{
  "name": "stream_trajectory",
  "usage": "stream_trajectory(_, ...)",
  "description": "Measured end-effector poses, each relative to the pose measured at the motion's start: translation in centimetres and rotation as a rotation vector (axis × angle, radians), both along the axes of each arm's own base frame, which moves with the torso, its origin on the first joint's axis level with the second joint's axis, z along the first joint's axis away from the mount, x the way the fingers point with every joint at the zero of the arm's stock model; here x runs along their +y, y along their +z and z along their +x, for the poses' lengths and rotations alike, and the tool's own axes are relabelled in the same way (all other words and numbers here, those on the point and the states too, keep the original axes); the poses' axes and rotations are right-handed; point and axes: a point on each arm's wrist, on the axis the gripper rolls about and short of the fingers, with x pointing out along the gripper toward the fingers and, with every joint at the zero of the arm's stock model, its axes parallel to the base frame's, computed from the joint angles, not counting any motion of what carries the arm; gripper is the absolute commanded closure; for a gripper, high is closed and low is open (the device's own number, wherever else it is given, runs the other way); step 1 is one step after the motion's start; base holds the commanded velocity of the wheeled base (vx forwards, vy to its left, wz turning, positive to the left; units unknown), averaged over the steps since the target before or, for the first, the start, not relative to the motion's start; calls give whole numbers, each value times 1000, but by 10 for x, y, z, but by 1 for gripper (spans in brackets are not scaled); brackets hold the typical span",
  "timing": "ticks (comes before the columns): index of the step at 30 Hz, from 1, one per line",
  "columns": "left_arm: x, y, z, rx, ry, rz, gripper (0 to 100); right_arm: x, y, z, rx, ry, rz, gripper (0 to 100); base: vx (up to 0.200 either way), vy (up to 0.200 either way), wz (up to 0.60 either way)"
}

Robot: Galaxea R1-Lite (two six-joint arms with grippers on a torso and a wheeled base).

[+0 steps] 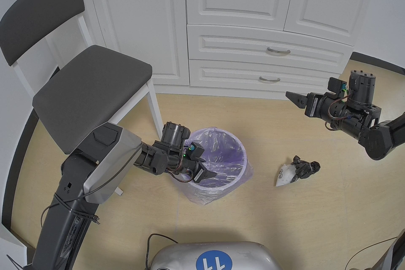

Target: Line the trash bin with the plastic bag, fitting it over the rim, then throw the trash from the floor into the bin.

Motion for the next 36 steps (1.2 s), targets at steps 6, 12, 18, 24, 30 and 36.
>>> stream_trajectory(6, 0, 1, 0, 6, -14, -18, 100, -3, 1, 1, -14, -8, 3, 0, 0, 0, 0)
stream_trajectory(12, 5, 2, -8, 25, -14, -8, 100, -4, 0, 0, -10, -7, -2, 0, 0, 0, 0)
stream_trajectory(18, 12, -1, -26, 35, -17, -3, 100, -2, -2, -1, -4, -2, -6, 0, 0, 0, 0)
stream_trajectory(24, 14, -7, -53, 15, -14, -2, 100, -2, -4, -1, 1, -1, -10, 0, 0, 0, 0)
stream_trajectory(30, 12, -14, -71, 5, 7, -17, 100, -1, -8, -2, 2, 7, -47, 0, 0, 0, 0)
stream_trajectory(36, 10, -24, -75, 25, -1, -10, 100, 0, -12, 0, -16, 9, -56, 0, 0, 0, 0)
